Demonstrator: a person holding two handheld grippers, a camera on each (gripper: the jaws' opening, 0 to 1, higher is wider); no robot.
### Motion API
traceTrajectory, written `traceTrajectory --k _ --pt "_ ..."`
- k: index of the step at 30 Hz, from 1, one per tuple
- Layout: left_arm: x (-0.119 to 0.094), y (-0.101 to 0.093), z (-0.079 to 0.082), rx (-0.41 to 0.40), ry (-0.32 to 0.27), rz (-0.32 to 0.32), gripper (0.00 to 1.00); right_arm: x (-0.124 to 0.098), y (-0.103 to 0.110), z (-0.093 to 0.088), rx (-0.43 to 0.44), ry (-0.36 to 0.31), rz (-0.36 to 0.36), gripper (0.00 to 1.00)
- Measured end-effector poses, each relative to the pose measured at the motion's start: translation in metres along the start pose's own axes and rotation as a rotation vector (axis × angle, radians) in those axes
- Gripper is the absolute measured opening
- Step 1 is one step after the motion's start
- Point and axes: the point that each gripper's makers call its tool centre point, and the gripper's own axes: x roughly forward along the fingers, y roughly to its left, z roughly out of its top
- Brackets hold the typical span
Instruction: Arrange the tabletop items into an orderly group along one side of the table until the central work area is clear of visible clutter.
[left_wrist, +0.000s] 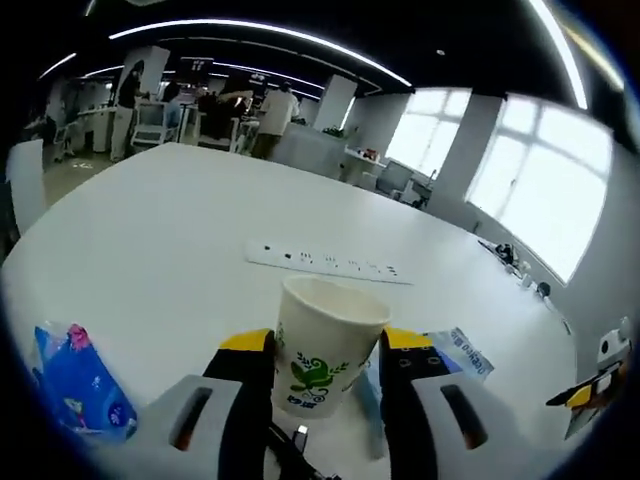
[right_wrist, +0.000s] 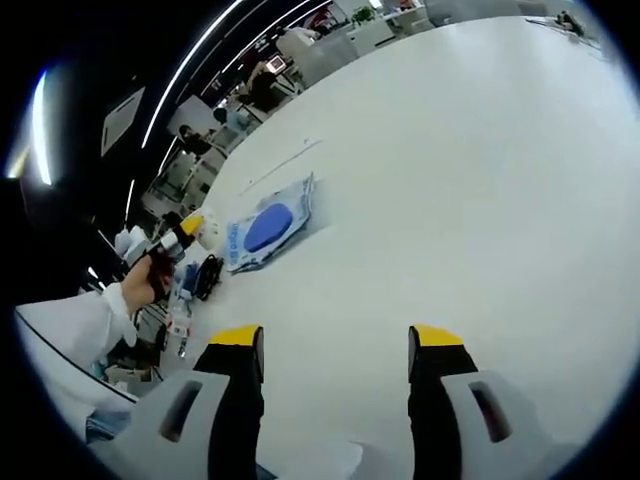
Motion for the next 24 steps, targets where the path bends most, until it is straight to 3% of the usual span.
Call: traceTrajectory --k 6,12,19,24 --pt "0.003 0.001 -0.014 -0.01 0.017 0.015 0.41 0.0 -0.001 0.0 0.004 0.006 -0.005 0.57" --pt "0.004 -0.009 -0.014 -0.015 0.001 0.025 0.41 0.002 -0.001 0.002 -0.005 0.009 -0.003 0.57" --pt "0.007 0.004 -0.015 0.008 -0.015 0.029 0.42 0.004 -0.003 0.001 -0.008 0.014 -0.004 0.57" --pt "-0.003 -0.002 -0.018 0.022 -0.035 0.034 0.42 0.004 0.0 0.001 -0.012 0.012 -0.001 0.56"
